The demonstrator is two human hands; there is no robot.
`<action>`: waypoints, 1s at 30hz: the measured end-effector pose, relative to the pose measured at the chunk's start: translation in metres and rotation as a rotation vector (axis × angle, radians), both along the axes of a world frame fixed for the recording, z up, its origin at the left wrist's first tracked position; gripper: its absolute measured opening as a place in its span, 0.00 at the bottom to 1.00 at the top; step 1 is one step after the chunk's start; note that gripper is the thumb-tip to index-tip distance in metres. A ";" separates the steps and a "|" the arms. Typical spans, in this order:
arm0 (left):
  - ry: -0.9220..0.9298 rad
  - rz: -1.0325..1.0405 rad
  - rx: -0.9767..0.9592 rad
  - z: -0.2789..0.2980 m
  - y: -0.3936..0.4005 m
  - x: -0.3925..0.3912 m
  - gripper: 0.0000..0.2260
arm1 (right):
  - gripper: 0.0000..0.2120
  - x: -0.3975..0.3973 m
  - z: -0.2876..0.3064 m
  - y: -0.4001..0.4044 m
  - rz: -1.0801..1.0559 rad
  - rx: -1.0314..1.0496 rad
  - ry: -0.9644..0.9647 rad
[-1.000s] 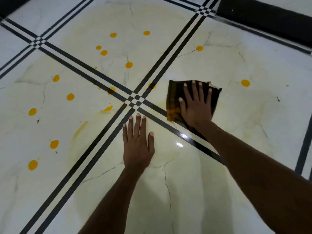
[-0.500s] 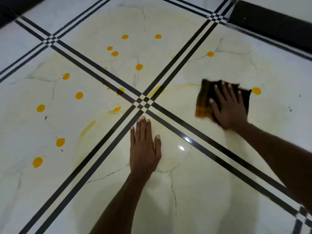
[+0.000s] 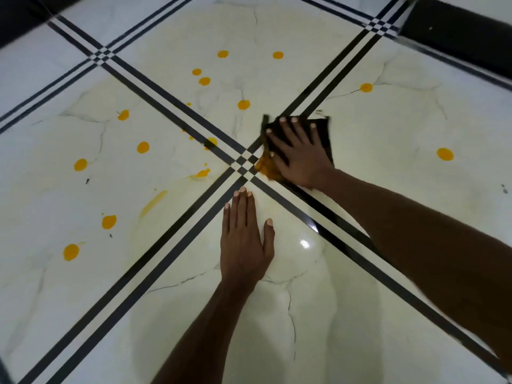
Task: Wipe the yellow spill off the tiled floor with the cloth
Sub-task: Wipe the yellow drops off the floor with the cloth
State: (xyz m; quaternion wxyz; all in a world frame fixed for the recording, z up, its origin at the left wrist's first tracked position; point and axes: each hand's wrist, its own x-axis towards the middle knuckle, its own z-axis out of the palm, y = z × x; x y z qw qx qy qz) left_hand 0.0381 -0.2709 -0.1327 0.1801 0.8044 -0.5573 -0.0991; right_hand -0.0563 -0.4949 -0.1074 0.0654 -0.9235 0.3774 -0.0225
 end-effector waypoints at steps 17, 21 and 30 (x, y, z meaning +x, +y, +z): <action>-0.005 -0.044 0.036 0.001 0.003 0.006 0.32 | 0.31 -0.072 -0.016 0.107 -0.613 -0.022 -0.137; -0.006 -0.051 0.021 0.004 0.004 0.007 0.31 | 0.31 -0.097 -0.011 0.205 -0.117 0.109 -0.019; 0.045 -0.300 -0.073 0.013 -0.031 -0.003 0.26 | 0.31 -0.234 -0.016 0.105 -0.493 0.011 -0.060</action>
